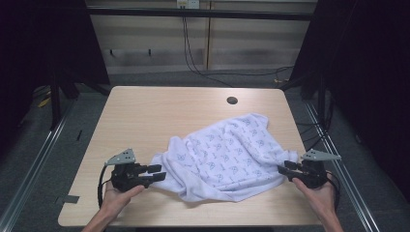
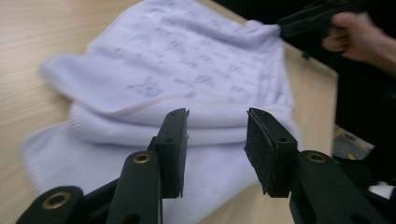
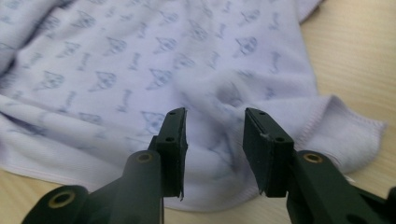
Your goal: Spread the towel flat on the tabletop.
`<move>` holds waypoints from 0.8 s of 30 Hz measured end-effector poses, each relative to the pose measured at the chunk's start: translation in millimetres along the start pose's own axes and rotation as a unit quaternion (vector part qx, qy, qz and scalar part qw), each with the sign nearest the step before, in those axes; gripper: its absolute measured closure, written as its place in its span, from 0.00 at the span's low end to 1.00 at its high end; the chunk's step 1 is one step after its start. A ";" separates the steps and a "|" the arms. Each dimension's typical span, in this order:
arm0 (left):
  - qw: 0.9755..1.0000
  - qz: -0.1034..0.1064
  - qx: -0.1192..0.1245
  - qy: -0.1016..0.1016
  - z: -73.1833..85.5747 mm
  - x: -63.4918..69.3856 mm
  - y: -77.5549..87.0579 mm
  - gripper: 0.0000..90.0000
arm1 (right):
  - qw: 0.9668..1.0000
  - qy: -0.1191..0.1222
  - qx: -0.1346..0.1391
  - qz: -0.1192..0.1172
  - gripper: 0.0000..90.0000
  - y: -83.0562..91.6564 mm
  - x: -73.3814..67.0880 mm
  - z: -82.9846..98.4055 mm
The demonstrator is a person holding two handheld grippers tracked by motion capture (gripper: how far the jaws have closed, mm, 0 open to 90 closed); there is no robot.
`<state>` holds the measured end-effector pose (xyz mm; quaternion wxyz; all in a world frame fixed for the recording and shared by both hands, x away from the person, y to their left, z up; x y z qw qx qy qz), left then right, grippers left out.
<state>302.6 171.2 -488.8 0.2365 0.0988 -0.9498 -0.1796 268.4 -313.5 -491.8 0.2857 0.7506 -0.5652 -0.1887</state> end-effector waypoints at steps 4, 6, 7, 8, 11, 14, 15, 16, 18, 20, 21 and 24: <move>0.997 -0.008 -0.076 0.023 18.7 -23.5 -22.9 0.79 | 0.999 0.017 0.032 -0.017 0.63 10.9 -27.6 -11.7; 0.995 -0.002 -0.092 0.023 21.6 -25.8 -29.2 0.85 | 0.999 0.025 0.032 -0.036 0.63 9.6 -42.0 -13.0; 0.995 -0.002 -0.092 0.023 21.6 -25.8 -29.2 0.88 | 0.999 0.025 0.032 -0.036 0.63 9.6 -42.0 -13.0; 0.994 -0.007 -0.106 0.019 23.6 -25.5 -31.9 0.91 | 0.997 0.037 0.027 -0.058 0.64 5.2 -58.0 -13.7; 0.992 -0.022 -0.125 0.011 26.9 -21.2 -36.8 1.00 | 0.995 0.052 0.026 -0.077 0.66 -0.2 -74.8 -16.0; 0.991 -0.019 -0.130 0.029 30.7 -11.3 -37.7 1.00 | 0.991 0.063 0.024 -0.116 0.68 -8.8 -102.5 -23.7; 0.990 -0.015 -0.134 0.027 32.4 -7.7 -37.2 1.00 | 0.989 0.065 0.020 -0.131 0.69 -11.6 -115.8 -28.3; 0.990 0.000 -0.142 0.027 36.4 0.9 -36.2 1.00 | 0.985 0.071 0.021 -0.157 0.70 -14.7 -135.3 -35.8; 0.990 -0.001 -0.137 0.019 35.7 6.8 -33.1 1.00 | 0.979 0.075 0.022 -0.189 0.71 -20.6 -158.1 -45.9; 0.993 -0.006 -0.118 0.013 31.9 7.6 -29.6 0.97 | 0.973 0.085 0.020 -0.214 0.72 -30.5 -180.6 -55.9; 0.996 -0.025 -0.088 0.006 26.5 6.5 -24.7 0.97 | 0.973 0.085 0.020 -0.214 0.72 -30.5 -180.6 -55.9; 0.996 -0.053 -0.053 0.038 22.7 -17.3 -11.4 0.97 | 0.961 0.115 0.009 -0.251 0.69 -57.4 -224.2 -73.3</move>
Point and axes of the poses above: each handheld gripper's, and its own axes: y roughly backward along the jaws, z roughly out of its underside, x roughly to its right, the point moved 5 cm from there along -y, roughly forward along the jaws, and after that the axes turned 13 degrees about z, right-handed, at the moved point
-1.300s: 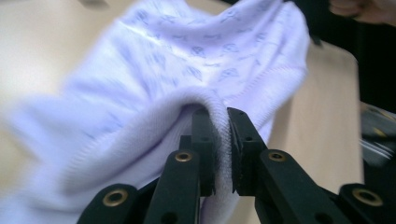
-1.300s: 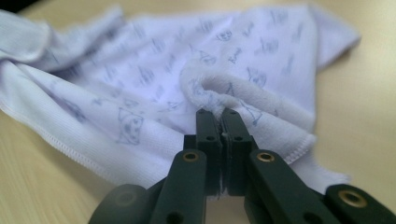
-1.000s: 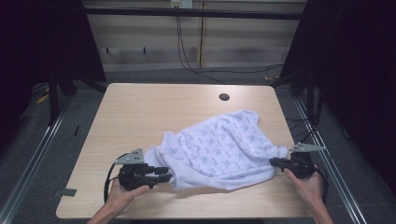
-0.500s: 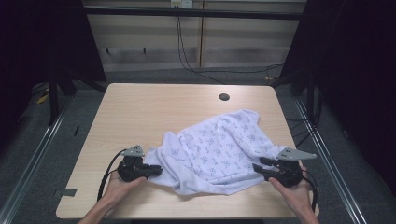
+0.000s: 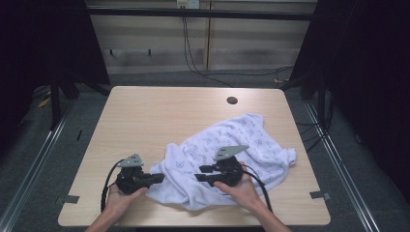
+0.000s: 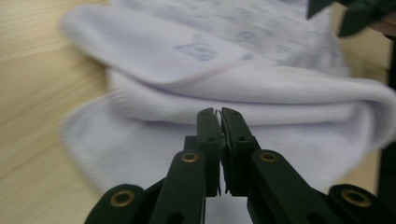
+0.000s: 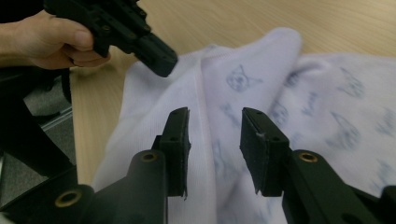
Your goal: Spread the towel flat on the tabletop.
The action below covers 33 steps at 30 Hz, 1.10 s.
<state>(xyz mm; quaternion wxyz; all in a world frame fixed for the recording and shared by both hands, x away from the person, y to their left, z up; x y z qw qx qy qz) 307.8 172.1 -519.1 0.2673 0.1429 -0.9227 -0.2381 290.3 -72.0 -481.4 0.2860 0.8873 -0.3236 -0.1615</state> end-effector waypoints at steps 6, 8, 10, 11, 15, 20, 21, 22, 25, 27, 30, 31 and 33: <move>0.999 -0.002 -0.034 0.002 2.0 -17.3 -10.8 0.95 | 0.999 0.014 -0.018 -0.033 0.63 -52.7 -15.8 -22.1; 0.999 -0.012 -0.047 -0.012 2.8 -14.8 -11.9 0.94 | 0.999 0.018 -0.028 -0.032 0.62 -65.9 -17.8 -24.9; 0.998 -0.027 -0.057 -0.027 3.0 -12.7 -11.8 0.94 | 0.998 0.020 -0.048 -0.031 0.61 -75.8 -18.4 -21.9; 0.998 -0.027 -0.057 -0.027 3.0 -12.7 -11.8 0.93 | 0.998 0.019 -0.056 -0.035 0.65 -78.4 -17.9 -19.4; 0.996 -0.048 -0.067 -0.042 3.6 -11.1 -11.9 0.91 | 0.998 0.017 -0.027 -0.045 0.96 -68.2 -14.3 -17.2; 0.996 -0.046 -0.067 -0.037 3.8 -13.0 -10.8 0.90 | 1.000 0.004 0.003 0.016 0.99 -9.8 14.0 -8.9; 0.996 -0.046 -0.067 -0.037 3.8 -13.0 -10.8 0.90 | 1.000 0.004 0.003 0.016 0.99 -9.8 14.0 -8.9; 0.996 -0.046 -0.068 -0.038 3.9 -13.1 -10.8 0.90 | 1.000 0.001 0.005 0.030 0.99 2.1 20.4 -4.5; 0.996 -0.048 -0.064 -0.033 3.5 -13.4 -11.3 0.90 | 0.998 -0.010 0.006 0.060 0.99 33.1 44.1 15.0; 0.996 -0.049 -0.064 -0.032 3.4 -13.3 -11.4 0.89 | 0.996 -0.032 0.000 0.083 0.99 56.5 64.0 40.0; 0.996 -0.050 -0.068 -0.035 3.5 -13.2 -10.9 0.88 | 0.994 -0.041 -0.016 0.097 0.99 74.2 73.2 65.3; 0.996 -0.050 -0.068 -0.035 3.5 -13.2 -10.9 0.88 | 0.994 -0.041 -0.016 0.097 0.99 74.2 73.2 65.3; 0.997 -0.045 -0.063 -0.029 4.3 -11.5 -11.5 0.86 | 0.993 -0.052 -0.037 0.103 0.99 88.2 74.5 88.7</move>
Point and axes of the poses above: each handheld gripper's, and its own axes: y roughly backward along the jaws, z roughly out of its underside, x roughly to its right, the point moved 5 cm from there along -y, roughly forward along the jaws, and after that the axes turned 13 degrees about z, right-handed, at the moved point
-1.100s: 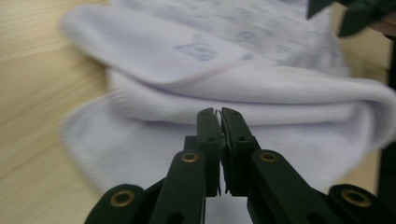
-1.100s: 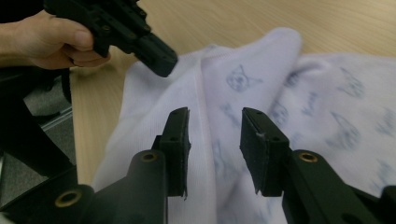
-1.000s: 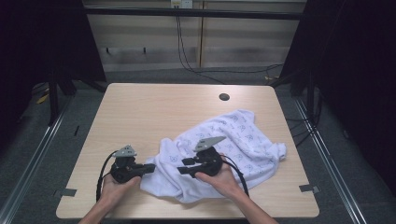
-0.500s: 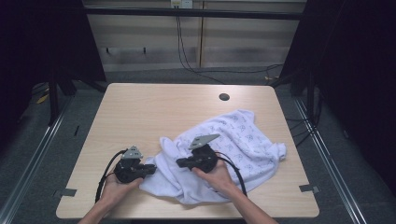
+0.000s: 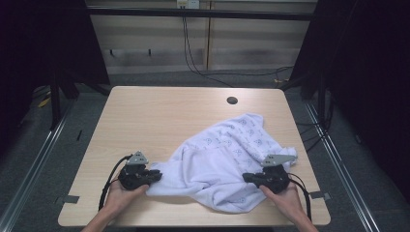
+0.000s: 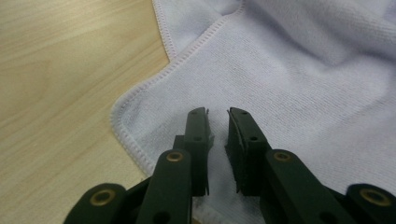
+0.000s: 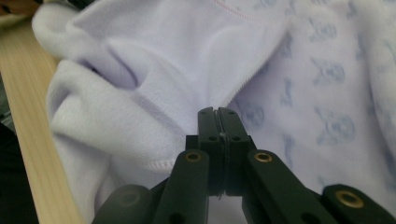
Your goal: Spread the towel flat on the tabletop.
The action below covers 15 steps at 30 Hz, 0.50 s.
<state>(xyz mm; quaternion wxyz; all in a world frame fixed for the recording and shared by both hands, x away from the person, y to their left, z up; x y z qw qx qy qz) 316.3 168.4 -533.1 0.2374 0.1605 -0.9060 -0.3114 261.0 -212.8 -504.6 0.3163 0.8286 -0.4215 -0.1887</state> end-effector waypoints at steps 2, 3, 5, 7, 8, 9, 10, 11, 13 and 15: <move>1.000 0.019 -0.005 0.003 2.0 4.2 0.6 0.85 | 1.000 -0.005 -0.006 -0.002 0.99 3.4 0.5 7.4; 1.000 0.028 -0.009 0.004 3.7 8.3 1.1 0.85 | 1.000 -0.011 -0.021 -0.004 0.99 10.1 -0.4 20.9; 0.999 0.045 -0.027 -0.009 9.7 23.4 2.8 0.85 | 0.999 -0.009 -0.033 -0.001 0.98 16.2 -1.9 31.7; 0.998 0.047 -0.032 -0.017 11.1 30.3 5.5 0.84 | 0.999 -0.014 -0.038 0.002 0.92 20.0 -1.3 37.9; 0.998 0.047 -0.032 -0.017 11.1 30.3 5.5 0.82 | 0.999 -0.014 -0.038 0.002 0.92 20.0 -1.3 37.9; 0.998 0.054 -0.007 -0.015 8.1 30.2 12.7 0.81 | 0.999 -0.020 -0.031 0.008 0.78 21.5 2.6 36.4; 0.998 0.054 -0.007 -0.015 8.1 30.2 12.7 0.81 | 0.999 -0.020 -0.031 0.008 0.78 21.5 2.6 36.4; 0.998 0.058 0.013 -0.009 5.9 27.7 17.6 0.81 | 0.999 -0.024 -0.023 0.013 0.71 21.2 5.6 32.5; 0.998 0.052 0.040 0.008 4.2 18.3 26.3 0.80 | 1.000 -0.024 -0.004 0.017 0.66 17.0 11.2 20.4; 0.997 0.033 0.055 0.038 6.2 1.6 32.4 0.75 | 1.000 -0.010 0.009 0.028 0.63 0.1 22.3 0.3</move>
Point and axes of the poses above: each handheld gripper's, and its own axes: y roughly backward along the jaws, z roughly out of its underside, x roughly to its right, the point moved 5 cm from there along -y, roughly forward along the jaws, and after that the axes turned 13 degrees about z, right-handed, at the moved point
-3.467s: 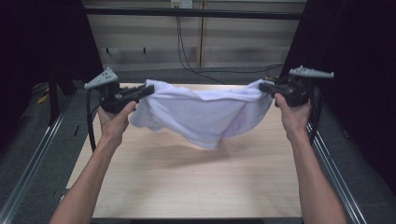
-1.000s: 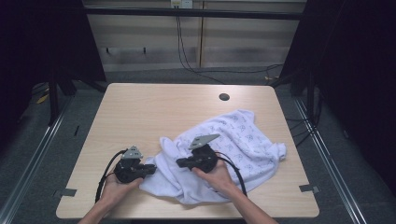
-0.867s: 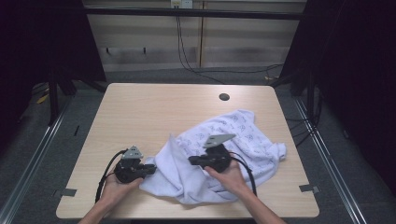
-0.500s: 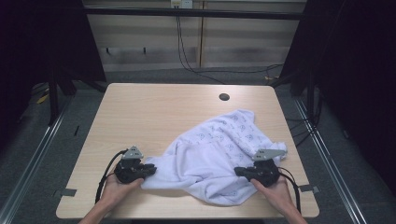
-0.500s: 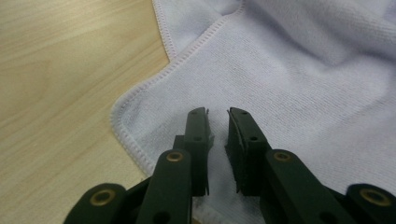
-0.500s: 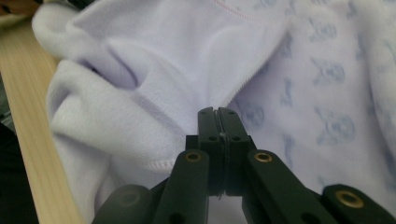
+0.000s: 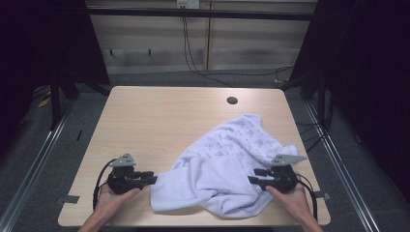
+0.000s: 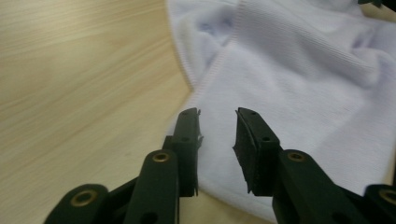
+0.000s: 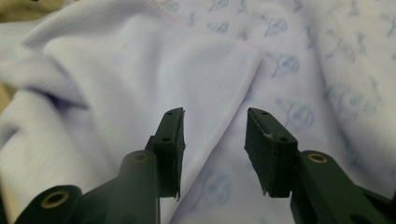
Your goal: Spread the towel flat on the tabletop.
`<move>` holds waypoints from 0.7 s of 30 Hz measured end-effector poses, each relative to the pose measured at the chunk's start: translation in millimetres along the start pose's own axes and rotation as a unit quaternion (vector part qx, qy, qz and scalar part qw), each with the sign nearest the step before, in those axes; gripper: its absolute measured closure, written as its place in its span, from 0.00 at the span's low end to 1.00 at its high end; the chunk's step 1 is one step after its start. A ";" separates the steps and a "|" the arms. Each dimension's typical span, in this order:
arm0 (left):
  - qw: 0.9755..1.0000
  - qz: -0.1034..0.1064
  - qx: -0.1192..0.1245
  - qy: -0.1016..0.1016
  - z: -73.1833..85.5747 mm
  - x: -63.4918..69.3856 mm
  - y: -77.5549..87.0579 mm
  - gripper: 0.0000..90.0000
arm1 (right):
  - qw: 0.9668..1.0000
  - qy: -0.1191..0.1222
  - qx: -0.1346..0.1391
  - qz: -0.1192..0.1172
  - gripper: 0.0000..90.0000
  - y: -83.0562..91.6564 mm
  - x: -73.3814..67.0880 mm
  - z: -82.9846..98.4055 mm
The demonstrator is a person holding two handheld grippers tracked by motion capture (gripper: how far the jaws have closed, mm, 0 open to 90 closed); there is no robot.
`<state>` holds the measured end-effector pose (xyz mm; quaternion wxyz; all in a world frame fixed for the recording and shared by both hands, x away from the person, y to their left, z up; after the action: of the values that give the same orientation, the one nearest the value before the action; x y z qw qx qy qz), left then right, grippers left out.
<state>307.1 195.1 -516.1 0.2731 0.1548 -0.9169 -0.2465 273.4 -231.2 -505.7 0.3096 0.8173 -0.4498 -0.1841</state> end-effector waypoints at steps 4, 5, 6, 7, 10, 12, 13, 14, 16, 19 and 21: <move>1.000 -0.017 0.018 0.018 -2.1 -16.3 5.2 0.61 | 1.000 0.000 -0.007 0.014 0.62 -33.3 13.3 -20.8; 1.000 -0.017 0.018 0.018 -2.1 -16.3 5.2 0.60 | 1.000 0.000 -0.007 0.014 0.62 -33.3 13.3 -20.8; 1.000 -0.014 0.018 0.018 -2.2 -17.5 5.1 0.60 | 1.000 -0.005 -0.009 0.015 0.62 -48.1 17.4 -27.8; 1.000 -0.012 0.014 0.018 -1.7 -18.5 4.3 0.60 | 1.000 -0.005 -0.009 0.015 0.62 -48.1 17.4 -27.8; 1.000 -0.014 -0.009 0.014 1.4 -19.5 -1.1 0.58 | 1.000 0.001 -0.012 0.021 0.62 -69.4 21.1 -34.1; 1.000 -0.018 -0.021 0.003 1.9 -18.1 -5.0 0.58 | 1.000 0.001 -0.016 0.023 0.61 -76.0 21.6 -33.6; 1.000 -0.018 -0.021 0.003 1.9 -18.1 -5.0 0.58 | 1.000 0.001 -0.016 0.023 0.61 -76.0 21.6 -33.6; 1.000 -0.020 -0.020 0.000 1.4 -17.7 -5.6 0.58 | 0.999 0.005 -0.023 0.025 0.61 -79.5 20.6 -31.8; 1.000 -0.018 -0.021 0.003 1.0 -18.5 -6.3 0.57 | 1.000 0.008 -0.019 0.018 0.60 -81.8 18.7 -31.7; 0.999 -0.024 -0.024 0.003 1.1 -20.4 -6.1 0.57 | 1.000 0.010 -0.015 0.000 0.60 -82.5 15.8 -31.9; 0.999 -0.028 -0.025 0.003 0.9 -20.5 -6.2 0.57 | 1.000 0.016 -0.010 -0.005 0.68 -84.1 13.6 -31.6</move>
<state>324.0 198.8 -528.8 0.2728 0.1743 -0.9049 -0.2764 351.2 -198.0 -539.2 0.3236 0.8191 -0.4393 -0.1770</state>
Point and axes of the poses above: each handheld gripper's, and its own axes: y roughly backward along the jaws, z roughly out of its underside, x roughly to its right, the point moved 5 cm from there along -y, roughly forward along the jaws, and after that the axes turned 13 degrees about z, right-handed, at the moved point
